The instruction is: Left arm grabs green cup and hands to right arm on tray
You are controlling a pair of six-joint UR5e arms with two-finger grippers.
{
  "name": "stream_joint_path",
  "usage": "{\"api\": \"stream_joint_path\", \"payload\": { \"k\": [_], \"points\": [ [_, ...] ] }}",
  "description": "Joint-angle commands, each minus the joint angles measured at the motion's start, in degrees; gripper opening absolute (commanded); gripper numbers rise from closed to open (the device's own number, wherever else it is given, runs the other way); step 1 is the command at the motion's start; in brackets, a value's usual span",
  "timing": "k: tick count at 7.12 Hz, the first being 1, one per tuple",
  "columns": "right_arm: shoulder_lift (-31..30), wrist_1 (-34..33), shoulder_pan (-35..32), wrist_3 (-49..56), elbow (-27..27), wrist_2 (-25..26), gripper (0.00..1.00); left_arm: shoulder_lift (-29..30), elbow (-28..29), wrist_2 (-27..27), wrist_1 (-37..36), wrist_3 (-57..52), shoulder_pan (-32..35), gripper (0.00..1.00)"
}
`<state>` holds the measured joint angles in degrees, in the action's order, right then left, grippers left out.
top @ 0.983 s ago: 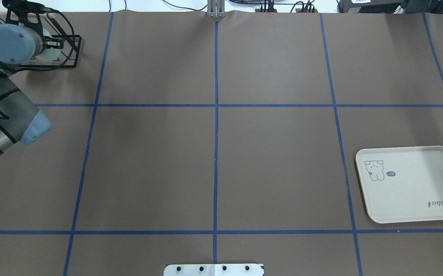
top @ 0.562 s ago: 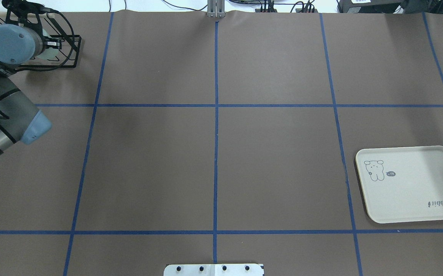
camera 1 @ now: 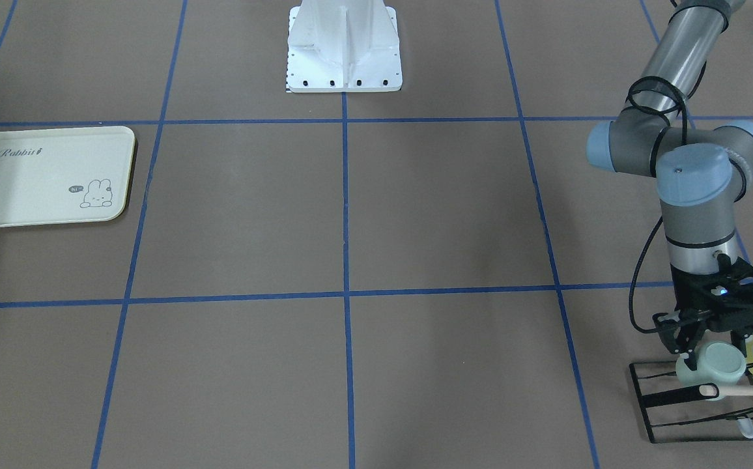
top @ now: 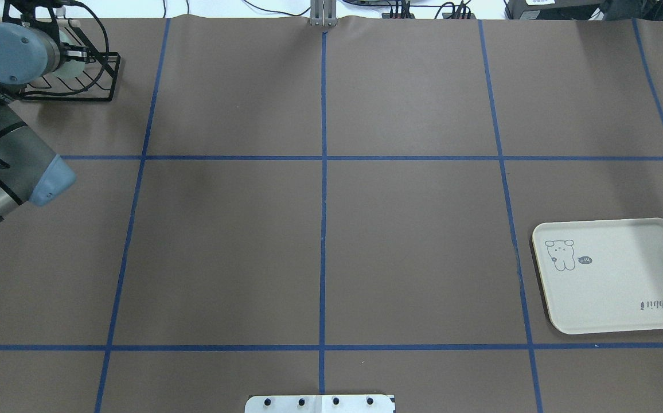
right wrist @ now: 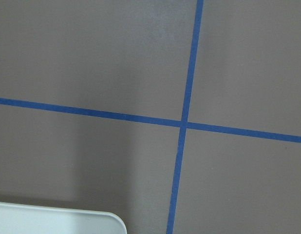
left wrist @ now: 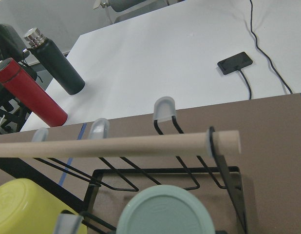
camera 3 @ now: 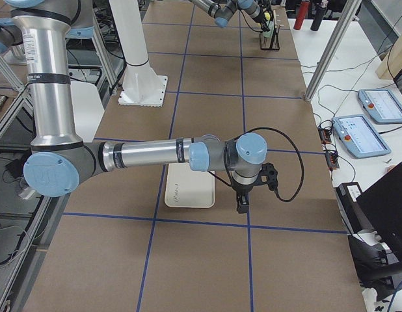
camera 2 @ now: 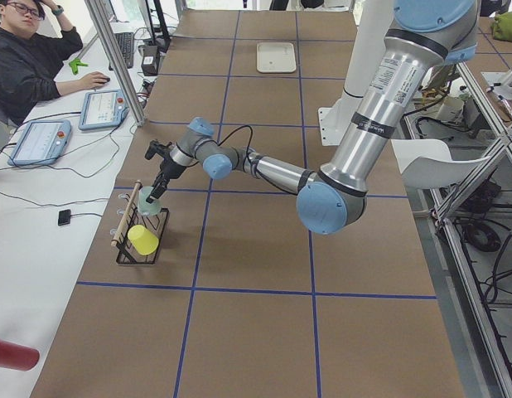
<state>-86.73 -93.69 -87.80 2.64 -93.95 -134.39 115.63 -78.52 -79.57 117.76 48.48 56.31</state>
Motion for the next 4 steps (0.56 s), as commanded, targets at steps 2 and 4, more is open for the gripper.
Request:
{"api": "stream_joint_path", "payload": {
  "k": [2, 4],
  "points": [
    [-0.36, 0.00, 0.00, 0.00, -0.09, 0.00, 1.00, 0.30, -1.27, -8.79, -0.16, -0.05, 1.86, 0.17],
    [-0.45, 0.00, 0.00, 0.00, -0.09, -0.09, 1.00, -0.49, -4.25, -12.36, -0.77, -0.14, 2.66, 0.16]
  ]
}}
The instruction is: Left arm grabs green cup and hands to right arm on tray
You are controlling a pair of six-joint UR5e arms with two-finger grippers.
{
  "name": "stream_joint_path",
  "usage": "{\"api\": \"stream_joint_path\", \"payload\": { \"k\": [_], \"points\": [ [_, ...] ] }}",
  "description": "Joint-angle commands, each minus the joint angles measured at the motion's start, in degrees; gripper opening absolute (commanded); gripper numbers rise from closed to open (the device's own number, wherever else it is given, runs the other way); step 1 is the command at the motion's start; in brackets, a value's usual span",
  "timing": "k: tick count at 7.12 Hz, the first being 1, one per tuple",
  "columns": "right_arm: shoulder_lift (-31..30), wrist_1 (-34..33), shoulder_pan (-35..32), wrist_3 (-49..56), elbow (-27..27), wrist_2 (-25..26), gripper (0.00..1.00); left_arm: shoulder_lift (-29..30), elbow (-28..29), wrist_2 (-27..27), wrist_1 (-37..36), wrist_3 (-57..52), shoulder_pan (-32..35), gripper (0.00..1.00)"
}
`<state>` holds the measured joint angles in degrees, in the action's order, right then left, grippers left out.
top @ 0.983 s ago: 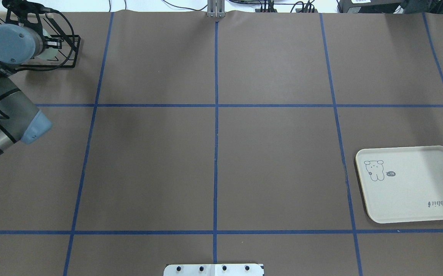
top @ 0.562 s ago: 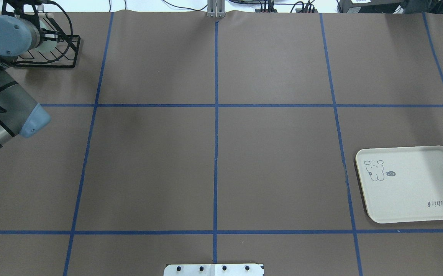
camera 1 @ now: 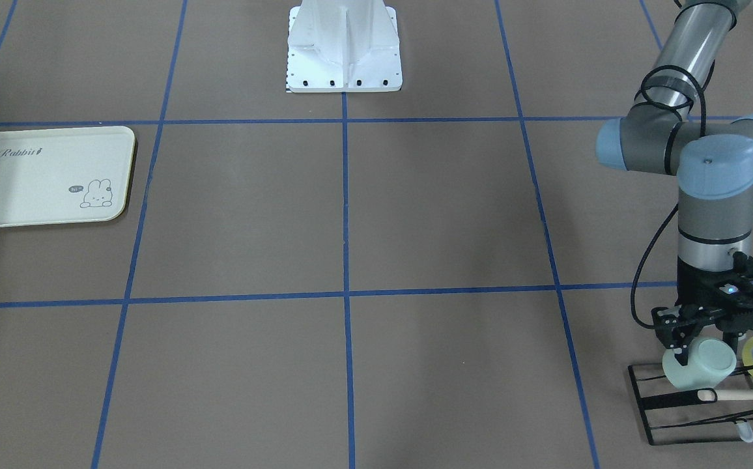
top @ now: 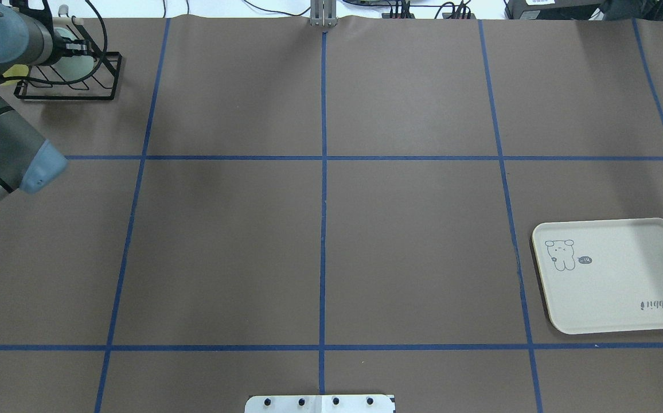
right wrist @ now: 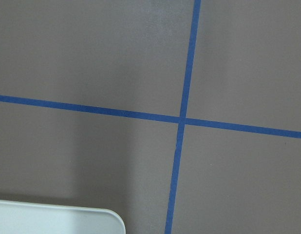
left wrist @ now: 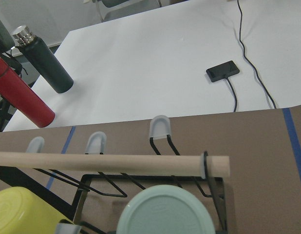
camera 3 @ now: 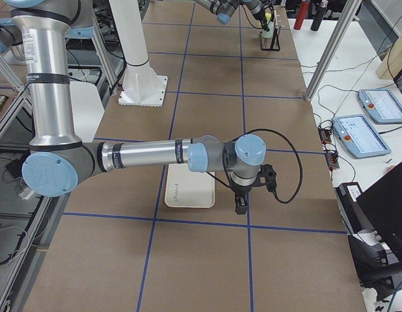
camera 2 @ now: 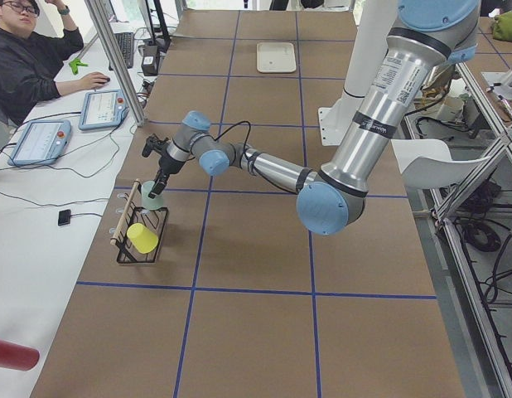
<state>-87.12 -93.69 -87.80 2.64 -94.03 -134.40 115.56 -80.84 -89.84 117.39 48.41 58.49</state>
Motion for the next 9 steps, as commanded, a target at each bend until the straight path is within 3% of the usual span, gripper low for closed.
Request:
{"api": "stream_joint_path", "payload": {
  "k": [1, 4, 6, 9],
  "points": [
    [-0.07, 0.00, 0.00, 0.00, -0.10, -0.16, 1.00, -1.20, -3.25, -2.09, -0.67, 0.02, 0.83, 0.14],
    [-0.68, 0.00, 0.00, 0.00, -0.37, -0.16, 1.00, -1.21, -3.79, -2.18, -0.76, -0.07, 2.94, 0.12],
    [-0.77, 0.00, 0.00, 0.00, -0.37, -0.16, 1.00, -1.99, -7.03, -5.94, -2.07, 0.02, 4.79, 0.12],
    [-0.60, 0.09, 0.00, -0.70, -0.28, 0.45, 1.00, -4.45, -16.94, -6.05, -8.74, 0.11, 5.05, 0.12]
  ]
}}
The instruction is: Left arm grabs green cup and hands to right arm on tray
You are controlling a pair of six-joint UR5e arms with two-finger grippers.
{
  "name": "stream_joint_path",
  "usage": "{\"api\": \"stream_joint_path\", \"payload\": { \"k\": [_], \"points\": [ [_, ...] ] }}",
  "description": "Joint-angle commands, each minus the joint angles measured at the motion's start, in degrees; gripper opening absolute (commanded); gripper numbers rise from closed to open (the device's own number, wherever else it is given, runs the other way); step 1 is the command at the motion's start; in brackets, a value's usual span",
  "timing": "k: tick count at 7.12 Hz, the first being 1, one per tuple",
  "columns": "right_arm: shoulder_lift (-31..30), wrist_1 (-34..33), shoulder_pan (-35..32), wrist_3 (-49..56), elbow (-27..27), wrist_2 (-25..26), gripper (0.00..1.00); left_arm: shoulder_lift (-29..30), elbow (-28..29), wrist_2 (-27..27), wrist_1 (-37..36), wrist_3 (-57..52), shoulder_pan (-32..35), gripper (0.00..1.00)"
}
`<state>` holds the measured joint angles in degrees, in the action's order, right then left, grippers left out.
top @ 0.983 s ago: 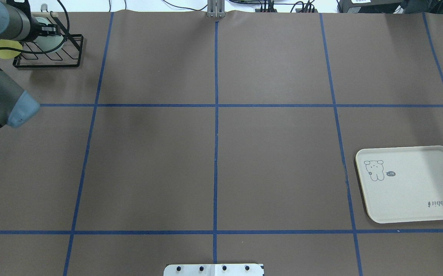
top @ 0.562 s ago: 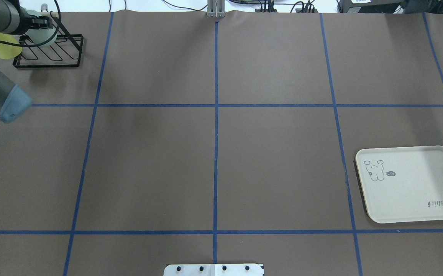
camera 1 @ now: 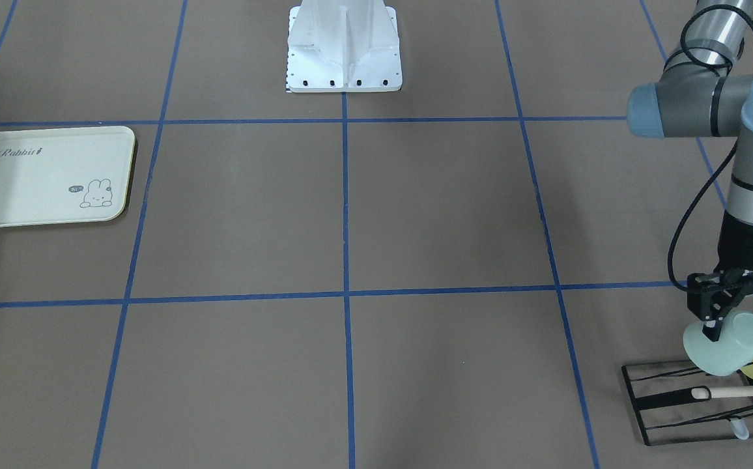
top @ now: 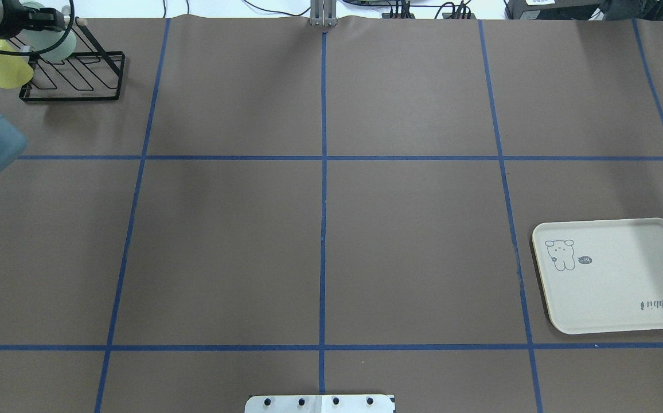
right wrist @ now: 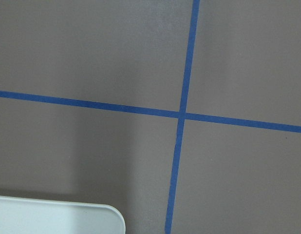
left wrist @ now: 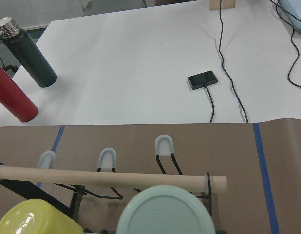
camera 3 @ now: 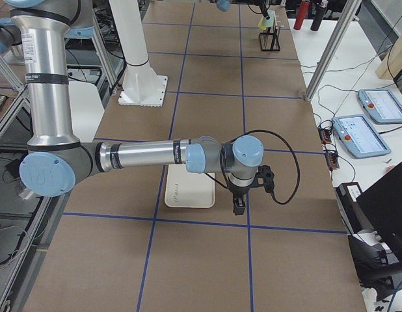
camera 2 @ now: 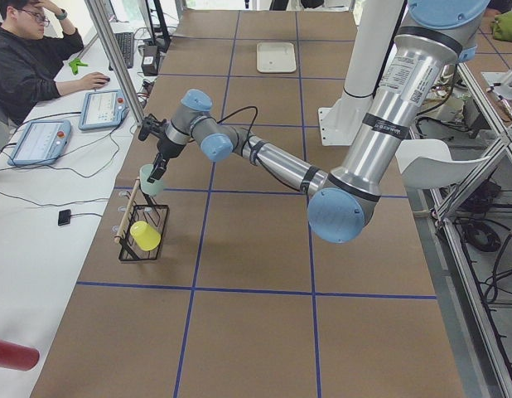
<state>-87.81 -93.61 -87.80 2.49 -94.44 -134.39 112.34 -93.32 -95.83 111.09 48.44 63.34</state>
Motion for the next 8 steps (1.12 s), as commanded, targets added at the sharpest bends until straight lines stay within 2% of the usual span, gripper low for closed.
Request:
{"api": "stream_joint_path", "payload": {
  "k": [1, 3, 4, 5, 7, 8],
  "points": [
    [0.44, 0.10, 0.00, -0.30, -0.22, 0.10, 1.00, -0.98, -5.72, -0.06, -2.80, 1.12, 0.03, 0.12],
    [1.32, 1.66, 2.00, -0.73, -0.40, 0.35, 1.00, 2.16, -5.39, -0.23, -2.98, 10.90, -0.59, 0.12],
    [1.41, 4.72, 2.28, -1.17, 0.99, -0.25, 1.00, 2.71, -5.73, -2.32, -2.72, 18.36, -0.85, 0.12],
    [1.41, 8.67, 3.07, -1.35, 1.62, -2.35, 1.00, 4.45, -5.48, -6.08, -2.02, 26.53, -2.94, 0.11],
    [2.11, 13.00, 4.03, -1.44, 3.11, -9.27, 1.00, 6.83, -5.82, -6.38, -1.58, 39.54, -7.60, 0.11],
    [3.07, 13.10, 4.13, -3.00, 2.34, -13.31, 1.00, 7.19, -6.52, -6.21, 0.68, 44.67, -10.75, 0.12]
  ]
}}
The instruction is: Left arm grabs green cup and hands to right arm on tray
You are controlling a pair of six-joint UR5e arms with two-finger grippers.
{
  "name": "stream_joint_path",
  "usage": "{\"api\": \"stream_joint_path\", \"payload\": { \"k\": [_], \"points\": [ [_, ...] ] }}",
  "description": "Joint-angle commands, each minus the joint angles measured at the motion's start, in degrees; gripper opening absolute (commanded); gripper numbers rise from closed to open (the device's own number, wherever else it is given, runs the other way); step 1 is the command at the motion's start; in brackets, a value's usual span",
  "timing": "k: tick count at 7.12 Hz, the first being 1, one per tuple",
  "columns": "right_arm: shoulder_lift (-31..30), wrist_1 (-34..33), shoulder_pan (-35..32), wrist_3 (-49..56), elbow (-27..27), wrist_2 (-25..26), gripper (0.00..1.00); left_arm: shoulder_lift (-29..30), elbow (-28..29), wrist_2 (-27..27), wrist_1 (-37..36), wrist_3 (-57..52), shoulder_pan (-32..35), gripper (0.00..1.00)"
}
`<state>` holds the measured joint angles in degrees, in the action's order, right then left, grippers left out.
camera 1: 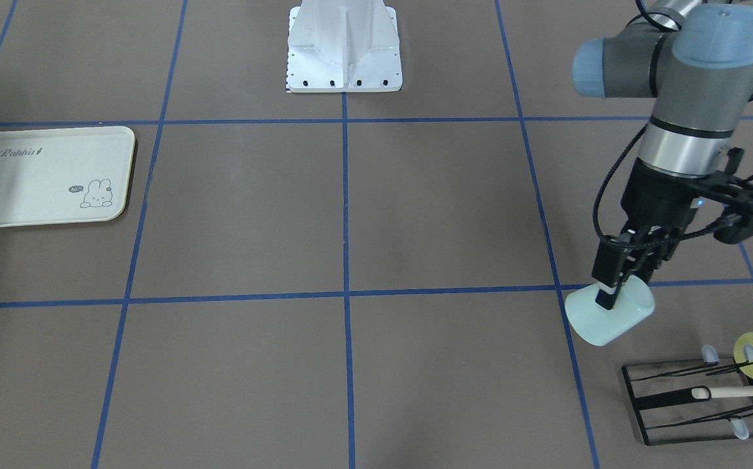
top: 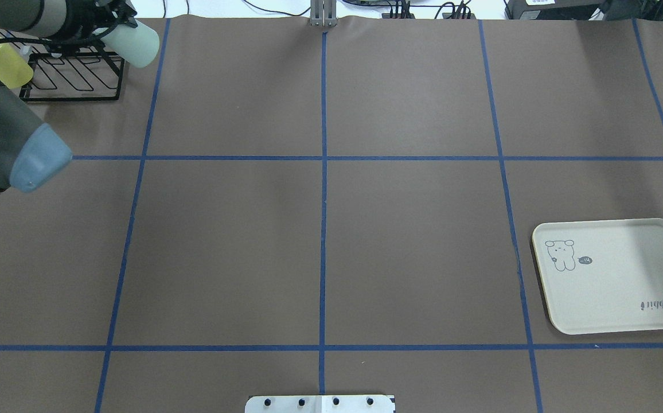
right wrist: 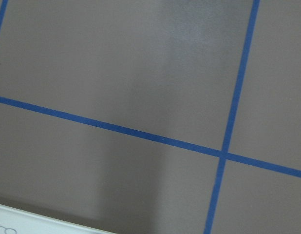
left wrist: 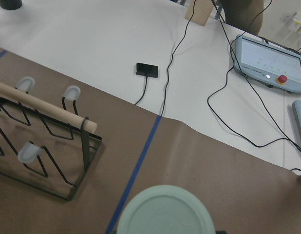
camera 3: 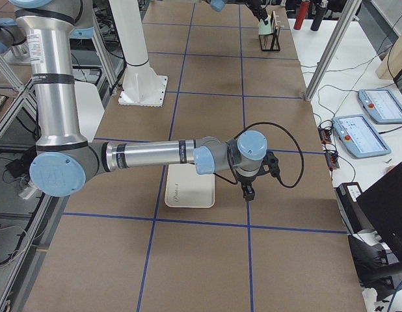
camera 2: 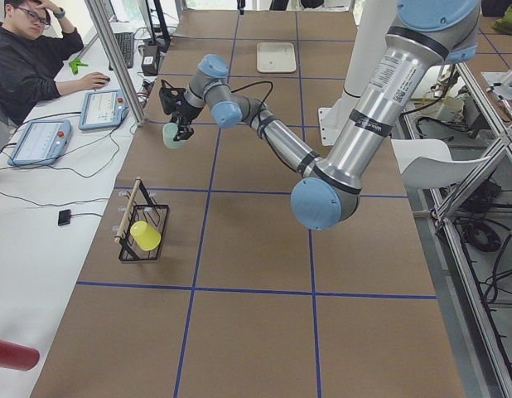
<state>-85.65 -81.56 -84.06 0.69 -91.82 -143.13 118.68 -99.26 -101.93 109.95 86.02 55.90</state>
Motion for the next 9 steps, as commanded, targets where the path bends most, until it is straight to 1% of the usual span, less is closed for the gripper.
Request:
{"api": "stream_joint_path", "payload": {
  "k": [1, 2, 3, 4, 5, 6, 8, 9],
  "points": [
    [1.88, 2.27, 0.39, -3.82, -0.63, -5.22, 1.00, 0.94, -1.02, 0.24, 2.20, 10.45, -5.00, 0.12],
    [2.85, 5.76, 0.30, -9.24, -0.64, -5.14, 1.00, 0.94, -1.37, 0.33, 2.20, 12.57, -5.97, 0.12],
    [3.90, 9.36, 0.39, -17.39, -0.64, -5.23, 1.00, 1.29, -1.99, 0.42, 2.29, 14.60, -6.41, 0.12],
    [4.00, 15.40, 1.35, -26.17, -0.55, -5.14, 1.00, 1.29, -2.78, 0.42, 2.20, 15.49, -6.68, 0.12],
    [4.09, 24.16, 3.62, -36.62, -0.20, -4.27, 1.00, 1.90, -2.96, 0.59, 2.11, 17.32, -6.77, 0.12],
    [4.09, 30.52, 5.90, -45.86, 0.06, -2.70, 1.00, 2.25, -3.13, 1.99, 2.03, 17.95, -8.08, 0.12],
    [6.97, 34.87, 10.56, -60.38, -0.55, -2.24, 1.00, 3.57, -3.14, 4.19, 2.11, 22.50, -10.72, 0.12],
    [8.47, 38.54, 11.45, -68.20, -0.55, -2.07, 1.00, 3.92, -3.22, 4.55, 2.11, 24.27, -11.51, 0.12]
  ]
}}
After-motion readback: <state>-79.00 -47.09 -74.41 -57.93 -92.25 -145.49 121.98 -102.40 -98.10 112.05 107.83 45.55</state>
